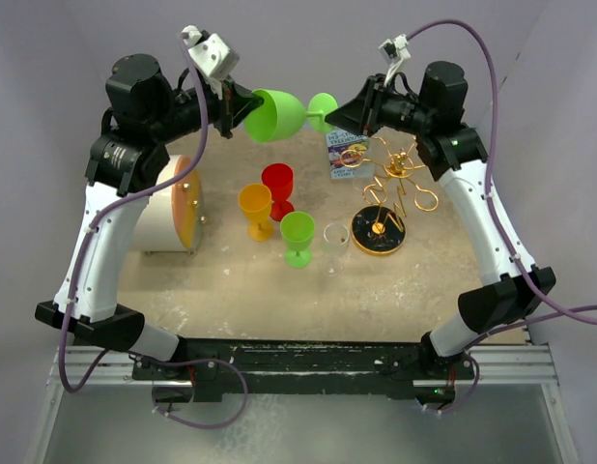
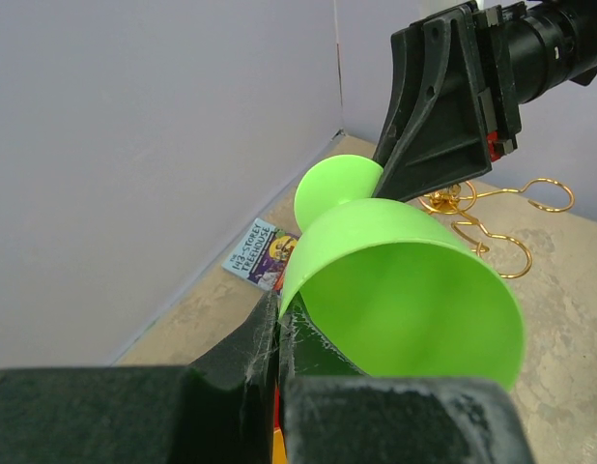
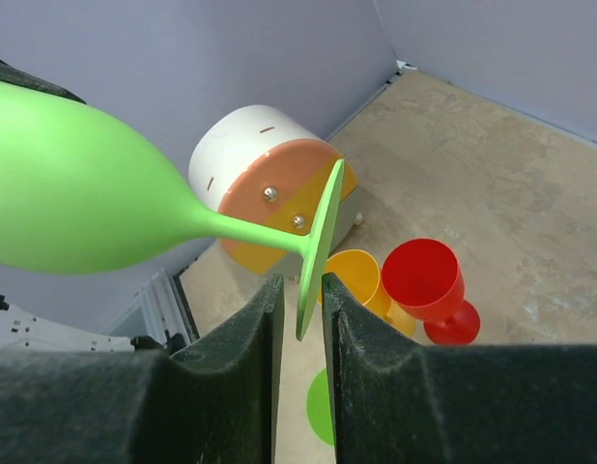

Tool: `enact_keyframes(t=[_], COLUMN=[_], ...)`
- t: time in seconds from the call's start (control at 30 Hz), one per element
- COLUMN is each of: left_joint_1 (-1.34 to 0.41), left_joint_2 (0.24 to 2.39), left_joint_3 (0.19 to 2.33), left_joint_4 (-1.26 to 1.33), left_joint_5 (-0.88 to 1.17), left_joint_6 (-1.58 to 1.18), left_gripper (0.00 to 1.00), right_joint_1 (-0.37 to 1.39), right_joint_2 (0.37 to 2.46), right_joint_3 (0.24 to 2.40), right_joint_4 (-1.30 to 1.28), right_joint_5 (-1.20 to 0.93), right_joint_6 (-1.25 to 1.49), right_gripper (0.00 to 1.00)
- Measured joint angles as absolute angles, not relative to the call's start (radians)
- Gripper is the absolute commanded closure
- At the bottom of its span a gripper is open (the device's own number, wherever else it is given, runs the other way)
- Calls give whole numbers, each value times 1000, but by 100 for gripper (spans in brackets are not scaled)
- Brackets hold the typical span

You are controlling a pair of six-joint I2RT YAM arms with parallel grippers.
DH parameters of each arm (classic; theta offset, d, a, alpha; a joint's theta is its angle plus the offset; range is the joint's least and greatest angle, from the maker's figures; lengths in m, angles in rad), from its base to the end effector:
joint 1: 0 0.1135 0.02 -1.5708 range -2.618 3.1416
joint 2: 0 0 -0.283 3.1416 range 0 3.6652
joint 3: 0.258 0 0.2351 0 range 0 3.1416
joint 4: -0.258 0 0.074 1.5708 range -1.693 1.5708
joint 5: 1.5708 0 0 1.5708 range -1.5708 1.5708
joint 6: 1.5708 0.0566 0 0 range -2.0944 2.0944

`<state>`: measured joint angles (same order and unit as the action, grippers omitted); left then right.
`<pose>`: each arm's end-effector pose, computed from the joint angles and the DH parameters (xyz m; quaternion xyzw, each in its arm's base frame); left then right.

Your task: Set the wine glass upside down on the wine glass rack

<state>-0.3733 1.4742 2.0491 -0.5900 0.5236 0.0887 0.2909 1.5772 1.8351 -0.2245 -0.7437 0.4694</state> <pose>0.2447 -0.1262 0.5673 0.3344 0.6283 -0.2787 0.6448 0.3166 0.1348 0.5163 -0.2024 0.6684 0.4831 0.5282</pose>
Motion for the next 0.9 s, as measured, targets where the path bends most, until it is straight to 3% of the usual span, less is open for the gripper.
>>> enact_keyframes(t=[0.2, 0.47, 0.63, 0.9], left_joint_1=[-373, -373, -373, -373], left_joint_2=[1475, 1475, 1469, 1391], left_joint_3=[2051, 2051, 2037, 1958], left_joint_4=[-587, -585, -582, -599], left_joint_5=[524, 524, 523, 507], left_joint_6=[89, 89, 94, 131], left_gripper=[100, 97, 61, 24], right_joint_1=[303, 308, 312, 312], right_joint_2=[1577, 1578, 1578, 1577], right_joint_3=[1835, 1835, 1855, 1933], right_joint_4=[-221, -222, -261, -348], right_joint_5=[-723, -690, -616, -456], right_joint_6=[487, 506, 485, 379], right_gripper=[77, 100, 100, 100])
